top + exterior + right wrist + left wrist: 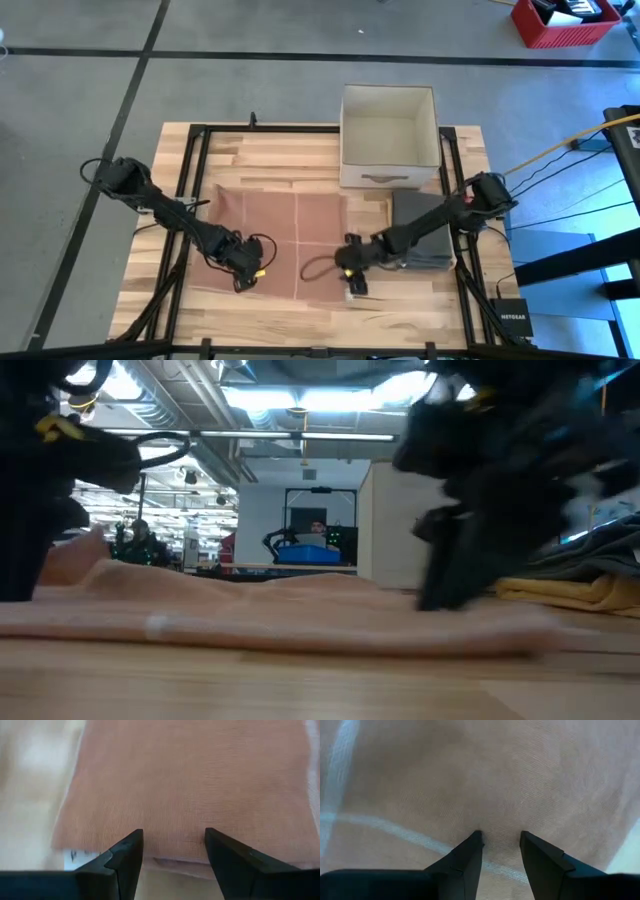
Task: Fold towel
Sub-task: Fold the brown towel
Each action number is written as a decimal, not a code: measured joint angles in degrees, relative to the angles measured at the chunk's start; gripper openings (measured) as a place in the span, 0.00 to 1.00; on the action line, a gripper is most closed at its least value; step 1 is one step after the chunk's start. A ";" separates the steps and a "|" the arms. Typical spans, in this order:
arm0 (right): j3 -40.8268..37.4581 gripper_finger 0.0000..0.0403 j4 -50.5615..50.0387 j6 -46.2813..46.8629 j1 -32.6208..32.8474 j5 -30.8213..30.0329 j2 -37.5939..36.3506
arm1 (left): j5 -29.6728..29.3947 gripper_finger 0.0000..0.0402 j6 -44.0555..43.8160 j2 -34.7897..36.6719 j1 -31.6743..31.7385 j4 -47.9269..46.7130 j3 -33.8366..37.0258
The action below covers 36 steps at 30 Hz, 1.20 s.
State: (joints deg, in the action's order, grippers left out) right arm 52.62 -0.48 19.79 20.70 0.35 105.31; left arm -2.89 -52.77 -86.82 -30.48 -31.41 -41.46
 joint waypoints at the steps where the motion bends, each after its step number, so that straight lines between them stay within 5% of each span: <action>1: 0.08 0.53 -0.98 1.48 1.33 0.56 -0.13 | 0.52 0.32 -0.39 -0.88 -0.11 1.27 -0.15; 13: 0.26 0.53 -12.91 12.79 15.89 -0.68 -1.32 | 0.11 0.31 -4.02 -9.82 -2.06 32.02 -0.97; 21: -0.14 0.53 -19.02 13.27 14.35 -3.83 -11.64 | 0.97 0.26 0.50 -3.20 -0.38 -0.74 -12.03; 25: -0.22 0.53 -25.94 9.65 11.29 -9.83 -18.59 | -6.22 0.25 0.92 3.20 0.63 -15.77 -15.37; 30: -0.02 0.53 -29.14 2.68 3.44 -21.19 -24.52 | -17.53 0.26 0.64 12.35 4.88 -24.30 -13.45; 36: -1.57 0.53 -29.33 -5.05 -11.41 -16.41 -24.93 | -15.38 0.30 5.32 21.85 18.26 -24.41 -6.68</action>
State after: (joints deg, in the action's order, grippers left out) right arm 51.05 -29.81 14.74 9.28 -16.06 80.38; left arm -18.28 -47.46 -64.97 -12.22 -55.81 -48.14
